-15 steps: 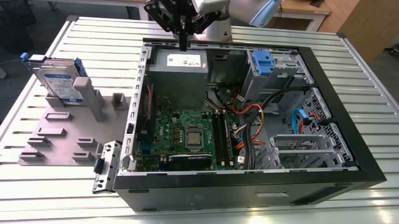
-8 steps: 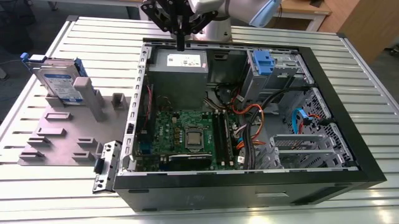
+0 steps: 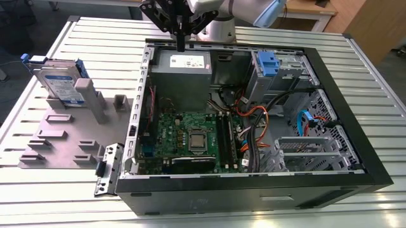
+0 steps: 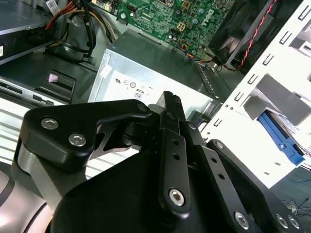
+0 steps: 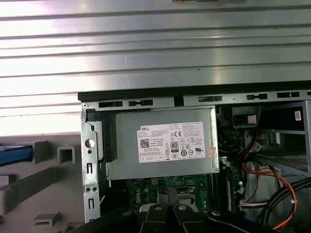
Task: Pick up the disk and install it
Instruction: 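Reach for the disk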
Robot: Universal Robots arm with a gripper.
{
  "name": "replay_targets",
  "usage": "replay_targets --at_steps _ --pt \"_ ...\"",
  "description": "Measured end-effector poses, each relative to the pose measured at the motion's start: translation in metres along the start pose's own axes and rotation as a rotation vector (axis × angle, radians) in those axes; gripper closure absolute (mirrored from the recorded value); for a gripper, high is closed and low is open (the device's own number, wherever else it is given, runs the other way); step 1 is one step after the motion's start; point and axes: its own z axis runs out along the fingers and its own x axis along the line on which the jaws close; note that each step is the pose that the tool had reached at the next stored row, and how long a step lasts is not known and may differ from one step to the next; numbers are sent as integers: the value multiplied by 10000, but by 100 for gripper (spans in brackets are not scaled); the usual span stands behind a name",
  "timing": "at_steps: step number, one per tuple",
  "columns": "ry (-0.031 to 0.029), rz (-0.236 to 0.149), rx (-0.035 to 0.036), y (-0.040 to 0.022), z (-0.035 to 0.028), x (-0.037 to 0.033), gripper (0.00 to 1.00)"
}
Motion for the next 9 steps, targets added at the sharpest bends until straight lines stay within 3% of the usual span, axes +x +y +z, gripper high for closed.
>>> replay_targets --at_steps 9 --pt "-1 4 -1 0 0 7 89"
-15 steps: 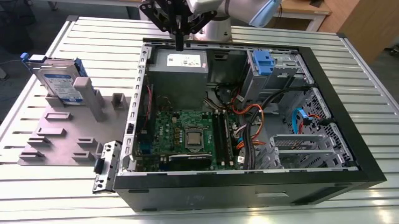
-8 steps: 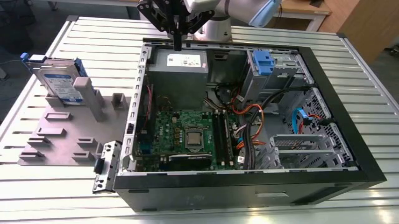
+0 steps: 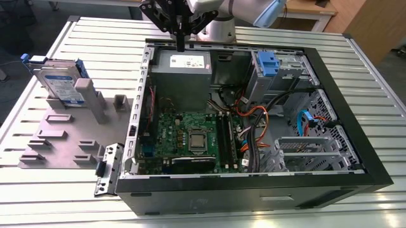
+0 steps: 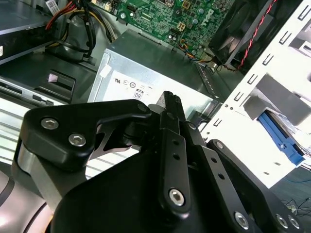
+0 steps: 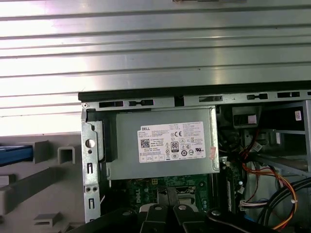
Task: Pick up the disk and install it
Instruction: 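Reach for the disk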
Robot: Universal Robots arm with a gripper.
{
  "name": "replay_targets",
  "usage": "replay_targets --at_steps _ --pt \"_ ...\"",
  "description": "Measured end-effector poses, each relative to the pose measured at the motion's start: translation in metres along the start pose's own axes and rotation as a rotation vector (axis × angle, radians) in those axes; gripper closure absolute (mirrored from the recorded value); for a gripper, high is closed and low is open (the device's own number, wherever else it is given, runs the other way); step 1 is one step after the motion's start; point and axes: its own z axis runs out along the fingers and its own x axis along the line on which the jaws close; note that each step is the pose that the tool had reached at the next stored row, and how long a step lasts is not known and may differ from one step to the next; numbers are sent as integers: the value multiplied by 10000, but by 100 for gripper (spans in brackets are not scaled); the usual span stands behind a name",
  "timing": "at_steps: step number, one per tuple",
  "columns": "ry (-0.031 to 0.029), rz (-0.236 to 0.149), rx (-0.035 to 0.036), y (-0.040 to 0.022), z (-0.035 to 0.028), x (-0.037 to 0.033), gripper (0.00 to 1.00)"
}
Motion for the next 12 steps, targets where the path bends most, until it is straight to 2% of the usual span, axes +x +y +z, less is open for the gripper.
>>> replay_targets --at_steps 12 --pt "0 -2 0 -8 -3 108 89"
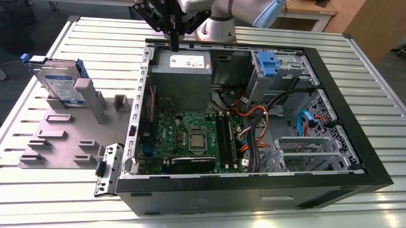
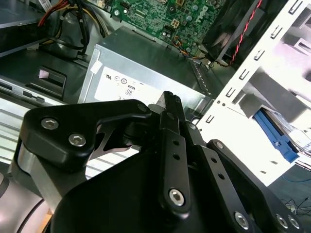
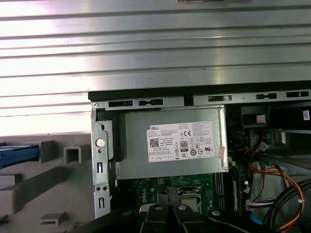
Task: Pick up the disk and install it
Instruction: 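Reach for the disk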
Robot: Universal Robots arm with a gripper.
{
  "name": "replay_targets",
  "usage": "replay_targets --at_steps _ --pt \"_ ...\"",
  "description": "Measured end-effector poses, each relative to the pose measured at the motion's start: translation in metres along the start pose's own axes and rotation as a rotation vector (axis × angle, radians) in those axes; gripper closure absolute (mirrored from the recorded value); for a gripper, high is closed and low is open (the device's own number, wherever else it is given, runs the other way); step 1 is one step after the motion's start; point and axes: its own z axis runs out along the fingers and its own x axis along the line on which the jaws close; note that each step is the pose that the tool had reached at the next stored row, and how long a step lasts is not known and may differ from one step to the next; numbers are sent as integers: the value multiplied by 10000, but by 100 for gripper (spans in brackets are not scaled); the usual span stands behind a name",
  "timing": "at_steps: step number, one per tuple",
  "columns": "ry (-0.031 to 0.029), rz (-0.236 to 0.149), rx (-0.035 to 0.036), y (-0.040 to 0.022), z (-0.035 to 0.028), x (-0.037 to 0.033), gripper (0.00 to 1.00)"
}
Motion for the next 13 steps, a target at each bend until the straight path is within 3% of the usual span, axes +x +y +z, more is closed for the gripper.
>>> replay_targets --at_steps 13 --pt "0 1 -1 -3 -1 36 89"
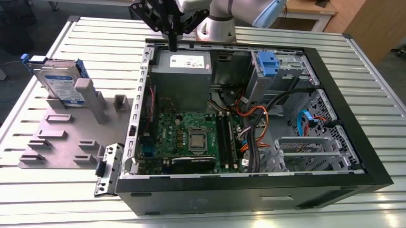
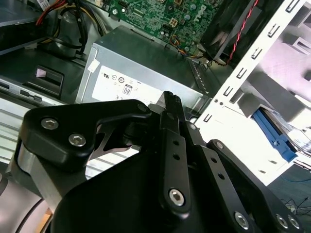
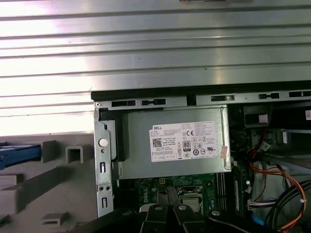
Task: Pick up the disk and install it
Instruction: 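Reach for the disk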
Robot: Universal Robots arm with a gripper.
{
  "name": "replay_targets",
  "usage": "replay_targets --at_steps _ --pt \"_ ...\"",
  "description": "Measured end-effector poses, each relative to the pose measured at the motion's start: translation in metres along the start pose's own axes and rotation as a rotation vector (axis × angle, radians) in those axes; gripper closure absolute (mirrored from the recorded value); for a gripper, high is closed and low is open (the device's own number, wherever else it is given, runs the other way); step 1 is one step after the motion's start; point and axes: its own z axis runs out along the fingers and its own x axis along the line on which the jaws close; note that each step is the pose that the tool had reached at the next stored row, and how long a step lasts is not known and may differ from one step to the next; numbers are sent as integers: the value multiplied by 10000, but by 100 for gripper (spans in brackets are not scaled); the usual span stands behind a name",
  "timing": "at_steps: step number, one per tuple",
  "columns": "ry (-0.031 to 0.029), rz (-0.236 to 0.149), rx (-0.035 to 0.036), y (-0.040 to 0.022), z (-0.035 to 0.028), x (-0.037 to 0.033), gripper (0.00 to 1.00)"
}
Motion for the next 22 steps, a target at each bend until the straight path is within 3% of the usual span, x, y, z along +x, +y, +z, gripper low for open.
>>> replay_targets --at_steps 9,22 --pt "0 -1 0 -9 -3 124 89" --pt "0 0 1 -27 -10 357 89"
